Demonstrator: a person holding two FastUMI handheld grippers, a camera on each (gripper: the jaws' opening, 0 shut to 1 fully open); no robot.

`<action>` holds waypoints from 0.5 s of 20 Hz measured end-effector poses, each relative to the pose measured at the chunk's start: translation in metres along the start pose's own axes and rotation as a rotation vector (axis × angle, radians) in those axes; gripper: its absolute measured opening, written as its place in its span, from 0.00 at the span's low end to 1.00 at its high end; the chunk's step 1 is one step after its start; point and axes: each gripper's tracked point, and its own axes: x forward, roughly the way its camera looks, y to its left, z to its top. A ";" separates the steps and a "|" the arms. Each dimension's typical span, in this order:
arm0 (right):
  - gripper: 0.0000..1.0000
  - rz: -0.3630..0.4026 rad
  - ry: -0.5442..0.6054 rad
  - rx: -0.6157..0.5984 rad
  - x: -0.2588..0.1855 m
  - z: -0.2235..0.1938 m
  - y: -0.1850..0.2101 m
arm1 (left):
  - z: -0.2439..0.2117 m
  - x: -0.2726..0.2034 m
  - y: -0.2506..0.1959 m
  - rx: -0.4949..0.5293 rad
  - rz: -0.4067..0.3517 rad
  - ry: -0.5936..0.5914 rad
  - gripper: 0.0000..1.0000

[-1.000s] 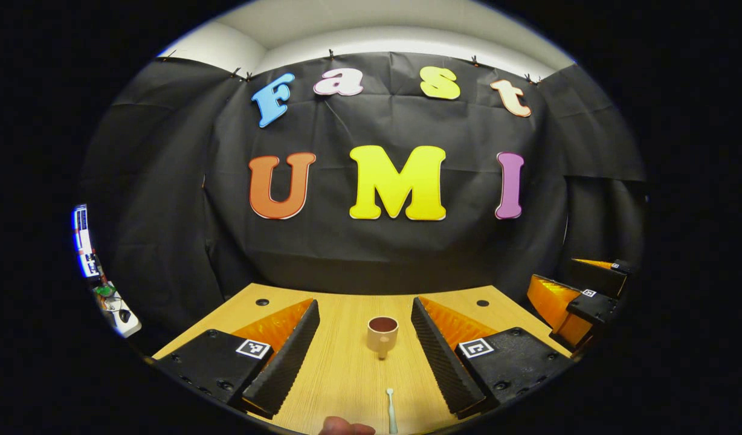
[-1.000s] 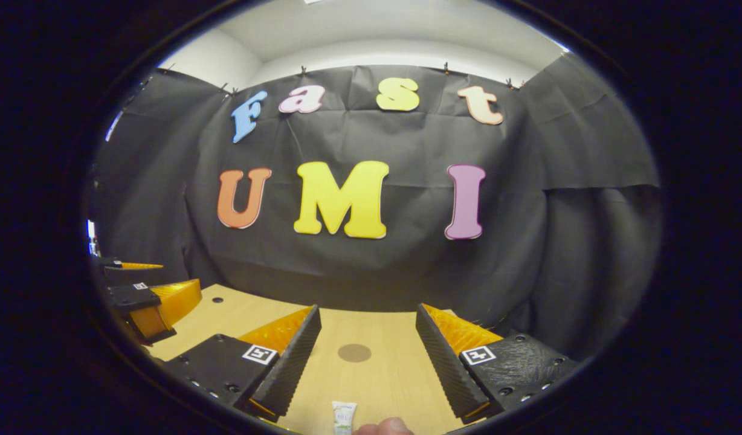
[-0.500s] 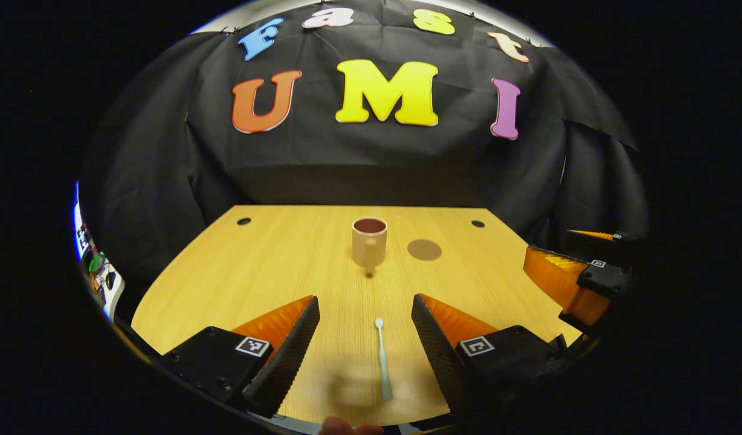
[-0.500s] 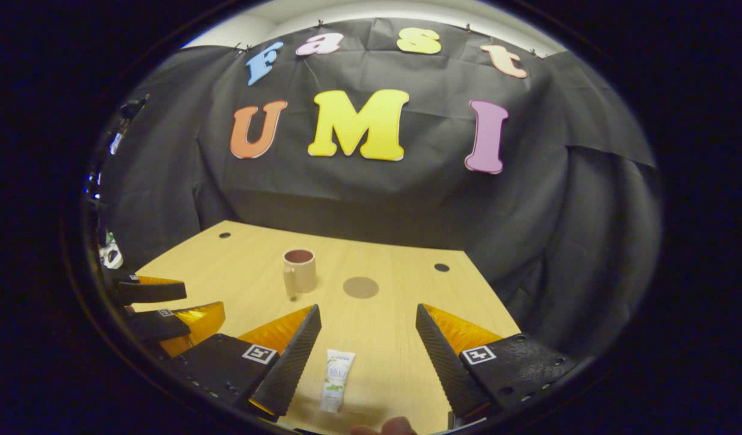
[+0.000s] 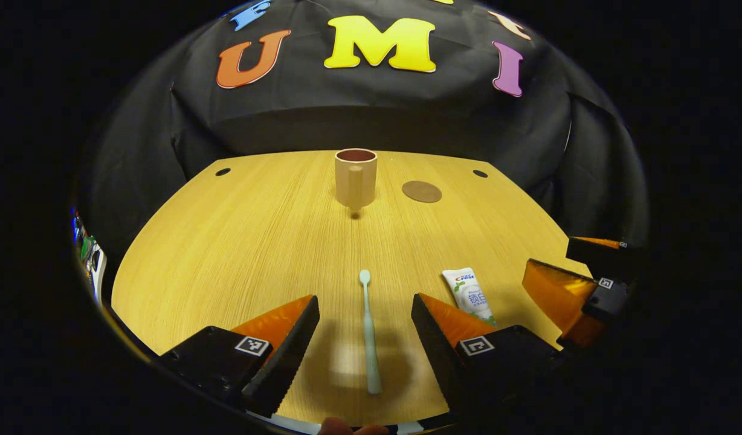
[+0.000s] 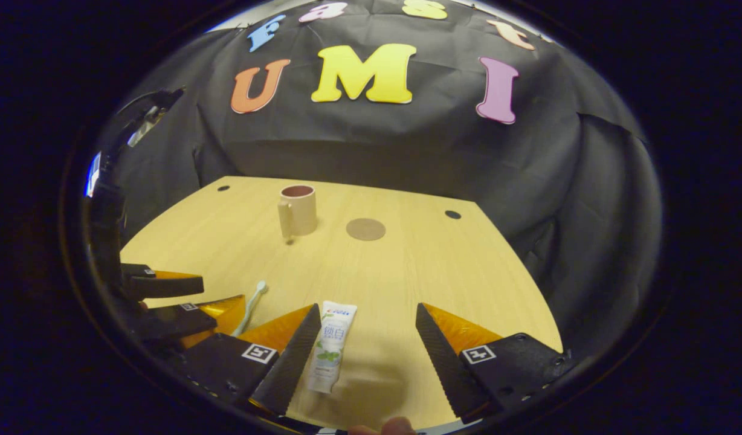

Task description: Put the toothbrush and toothpaste on the desktop into the cup, then pick up the cup and place it on the coaster on the desktop.

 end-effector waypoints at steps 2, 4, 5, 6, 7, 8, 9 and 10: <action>0.95 0.008 0.022 -0.005 0.003 -0.009 0.003 | -0.007 0.011 0.002 -0.024 0.009 0.032 0.98; 0.95 0.011 0.036 -0.014 0.006 -0.015 0.004 | -0.014 0.019 0.001 -0.049 0.005 0.066 1.00; 0.95 0.013 0.042 -0.022 0.008 -0.017 0.004 | -0.016 0.021 0.000 -0.053 0.005 0.079 1.00; 0.95 0.013 0.049 -0.023 0.009 -0.020 0.004 | -0.018 0.025 -0.001 -0.053 0.004 0.088 0.97; 0.95 0.013 0.060 -0.020 0.011 -0.023 0.004 | -0.020 0.027 -0.001 -0.046 0.006 0.095 0.97; 0.95 0.010 0.074 -0.017 0.013 -0.027 0.004 | -0.021 0.028 -0.002 -0.034 0.007 0.099 0.97; 0.95 0.007 0.086 -0.012 0.014 -0.029 0.003 | -0.021 0.030 -0.002 -0.020 0.010 0.103 1.00; 0.95 0.007 0.095 -0.005 0.013 -0.031 0.004 | -0.022 0.032 -0.002 -0.008 0.015 0.107 0.96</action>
